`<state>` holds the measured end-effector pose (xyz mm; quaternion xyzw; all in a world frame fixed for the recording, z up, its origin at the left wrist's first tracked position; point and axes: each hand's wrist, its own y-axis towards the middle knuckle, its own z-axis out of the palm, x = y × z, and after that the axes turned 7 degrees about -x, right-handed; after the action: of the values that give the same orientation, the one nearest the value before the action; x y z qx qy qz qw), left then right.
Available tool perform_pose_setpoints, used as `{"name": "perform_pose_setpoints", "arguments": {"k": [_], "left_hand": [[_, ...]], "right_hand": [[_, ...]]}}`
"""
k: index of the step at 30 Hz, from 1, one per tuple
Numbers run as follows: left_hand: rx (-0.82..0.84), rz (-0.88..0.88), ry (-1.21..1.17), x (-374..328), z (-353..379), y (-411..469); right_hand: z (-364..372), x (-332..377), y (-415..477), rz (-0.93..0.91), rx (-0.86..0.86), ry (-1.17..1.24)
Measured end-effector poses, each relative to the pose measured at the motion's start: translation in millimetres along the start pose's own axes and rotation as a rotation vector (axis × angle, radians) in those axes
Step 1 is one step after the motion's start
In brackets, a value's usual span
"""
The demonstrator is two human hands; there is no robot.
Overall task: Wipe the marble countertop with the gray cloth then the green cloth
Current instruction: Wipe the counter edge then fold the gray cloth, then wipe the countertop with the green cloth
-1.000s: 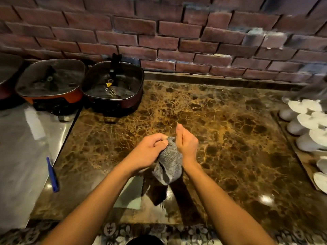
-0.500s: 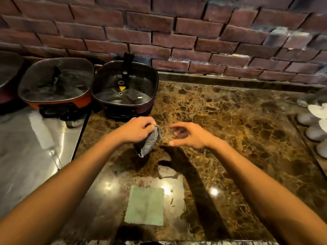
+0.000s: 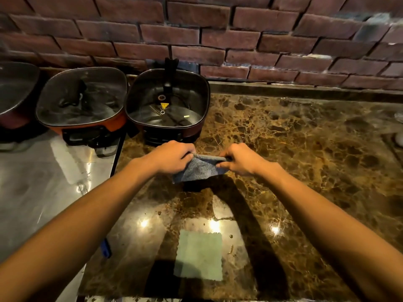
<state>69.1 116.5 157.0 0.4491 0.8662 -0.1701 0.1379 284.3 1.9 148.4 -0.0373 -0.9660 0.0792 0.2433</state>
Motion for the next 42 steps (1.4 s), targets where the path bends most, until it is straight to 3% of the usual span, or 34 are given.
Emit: {"name": "perform_pose_setpoints", "arguments": {"k": [7, 13, 22, 24, 28, 31, 37, 42], "left_hand": [[-0.140, -0.119, 0.067, 17, -1, 14], [-0.233, 0.023, 0.158, 17, 23, -2], [0.118, -0.006, 0.170, 9, 155, -91], [0.123, -0.045, 0.143, 9, 175, -104], [-0.085, -0.084, 0.153, 4, 203, -129], [-0.071, -0.165, 0.025, -5, 214, -143], [-0.094, -0.319, -0.336, -22, 213, -154], [0.070, -0.285, -0.671, -39, 195, -147]], "right_hand": [[-24, 0, 9, 0.026, -0.113, -0.085], [-5, -6, -15, 0.044, -0.098, -0.123], [121, -15, -95, 0.094, 0.216, -0.131], [143, -16, -110, 0.080, 0.182, -0.157], [177, -14, -137, 0.089, -0.003, -0.196], [192, 4, -152, 0.098, -0.058, -0.206], [202, 16, -160, 0.176, 0.051, -0.041], [180, 8, -168, 0.185, 0.091, 0.147]]}}
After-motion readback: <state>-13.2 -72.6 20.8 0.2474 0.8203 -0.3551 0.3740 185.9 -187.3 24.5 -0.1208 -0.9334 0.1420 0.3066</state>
